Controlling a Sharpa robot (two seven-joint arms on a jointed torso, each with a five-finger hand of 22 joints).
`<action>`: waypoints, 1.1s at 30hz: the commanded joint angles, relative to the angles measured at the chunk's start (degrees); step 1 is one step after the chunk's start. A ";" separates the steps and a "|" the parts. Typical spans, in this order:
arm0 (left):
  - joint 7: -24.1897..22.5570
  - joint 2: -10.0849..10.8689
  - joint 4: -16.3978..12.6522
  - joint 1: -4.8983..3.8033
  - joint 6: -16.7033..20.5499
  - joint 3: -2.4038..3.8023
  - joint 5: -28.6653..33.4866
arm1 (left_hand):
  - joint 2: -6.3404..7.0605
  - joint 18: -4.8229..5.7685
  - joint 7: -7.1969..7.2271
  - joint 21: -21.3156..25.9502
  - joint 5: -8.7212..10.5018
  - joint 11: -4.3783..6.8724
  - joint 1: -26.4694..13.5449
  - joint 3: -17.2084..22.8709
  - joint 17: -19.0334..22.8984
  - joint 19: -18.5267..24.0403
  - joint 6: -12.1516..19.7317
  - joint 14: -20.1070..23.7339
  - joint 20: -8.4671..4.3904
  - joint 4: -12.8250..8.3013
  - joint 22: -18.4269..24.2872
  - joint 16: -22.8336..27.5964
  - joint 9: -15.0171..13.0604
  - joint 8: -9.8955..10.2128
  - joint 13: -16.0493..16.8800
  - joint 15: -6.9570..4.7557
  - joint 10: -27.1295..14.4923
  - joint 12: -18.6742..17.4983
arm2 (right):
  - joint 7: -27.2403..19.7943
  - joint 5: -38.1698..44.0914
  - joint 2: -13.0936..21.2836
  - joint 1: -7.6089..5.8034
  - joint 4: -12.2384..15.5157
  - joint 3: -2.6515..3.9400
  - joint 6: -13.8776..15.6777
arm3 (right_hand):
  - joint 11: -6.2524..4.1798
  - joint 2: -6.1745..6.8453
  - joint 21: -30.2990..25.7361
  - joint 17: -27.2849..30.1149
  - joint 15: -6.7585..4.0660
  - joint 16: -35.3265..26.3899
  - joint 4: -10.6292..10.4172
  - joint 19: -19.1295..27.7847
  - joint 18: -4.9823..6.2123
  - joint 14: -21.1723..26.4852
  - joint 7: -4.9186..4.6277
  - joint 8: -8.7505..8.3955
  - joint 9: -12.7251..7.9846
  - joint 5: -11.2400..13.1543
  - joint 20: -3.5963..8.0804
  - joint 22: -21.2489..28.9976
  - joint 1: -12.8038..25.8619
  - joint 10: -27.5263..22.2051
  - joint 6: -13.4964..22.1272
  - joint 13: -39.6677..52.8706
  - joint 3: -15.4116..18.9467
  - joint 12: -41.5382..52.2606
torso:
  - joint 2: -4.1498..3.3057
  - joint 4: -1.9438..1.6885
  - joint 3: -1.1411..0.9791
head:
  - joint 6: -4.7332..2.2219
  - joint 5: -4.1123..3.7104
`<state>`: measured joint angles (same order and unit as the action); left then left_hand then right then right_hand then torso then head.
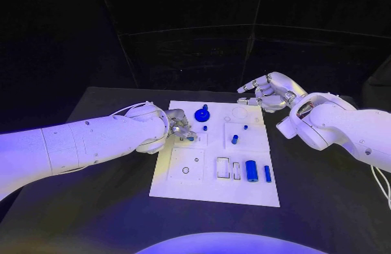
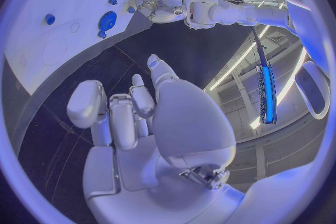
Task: Assemble the parts on the task board
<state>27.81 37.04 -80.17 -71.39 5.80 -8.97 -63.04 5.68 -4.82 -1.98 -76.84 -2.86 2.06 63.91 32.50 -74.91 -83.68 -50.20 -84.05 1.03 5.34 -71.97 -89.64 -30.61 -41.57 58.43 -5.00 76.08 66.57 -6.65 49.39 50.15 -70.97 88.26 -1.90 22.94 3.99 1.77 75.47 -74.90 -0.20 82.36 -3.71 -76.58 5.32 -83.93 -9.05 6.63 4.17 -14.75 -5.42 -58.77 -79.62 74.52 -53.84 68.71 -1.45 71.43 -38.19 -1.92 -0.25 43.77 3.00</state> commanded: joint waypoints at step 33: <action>1.19 -1.95 2.57 0.17 -1.45 -0.16 2.17 | 0.83 1.38 0.86 -1.49 -0.05 0.73 -10.60 -8.64 -15.09 -1.46 -3.22 -5.95 -0.89 3.77 -2.26 -0.36 -1.27 -1.19 3.22 -1.13 1.76 3.31 | -0.30 -0.45 -0.62 -0.11 -0.15 0.03 -0.81 | -0.01 -0.34 -0.47 -2.34 -0.35 -0.31 -0.38 0.63 0.65 -3.10 -0.03 0.15 -0.16 0.13 -0.04 0.55 0.78 -0.22 0.27 -0.42 0.71 -0.48 | 0.03 -0.02 -0.02 | 0.13 -0.28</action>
<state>28.64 35.11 -77.74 -71.24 4.34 -9.11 -61.65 6.41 -3.95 -1.11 -78.13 -2.88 2.78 53.78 24.63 -74.91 -84.08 -53.05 -84.04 0.63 8.73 -74.17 -89.64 -31.80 -42.62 61.59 -5.83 77.60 69.67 -6.61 49.22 49.58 -70.97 88.08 -1.90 22.49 3.99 1.47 75.23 -74.94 -0.20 82.36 -4.03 -76.38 5.32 -83.93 -9.05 6.63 4.06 -14.75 -5.63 -58.28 -79.32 74.52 -53.84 68.36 -1.13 71.15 -38.16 -1.93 -0.28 43.90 2.74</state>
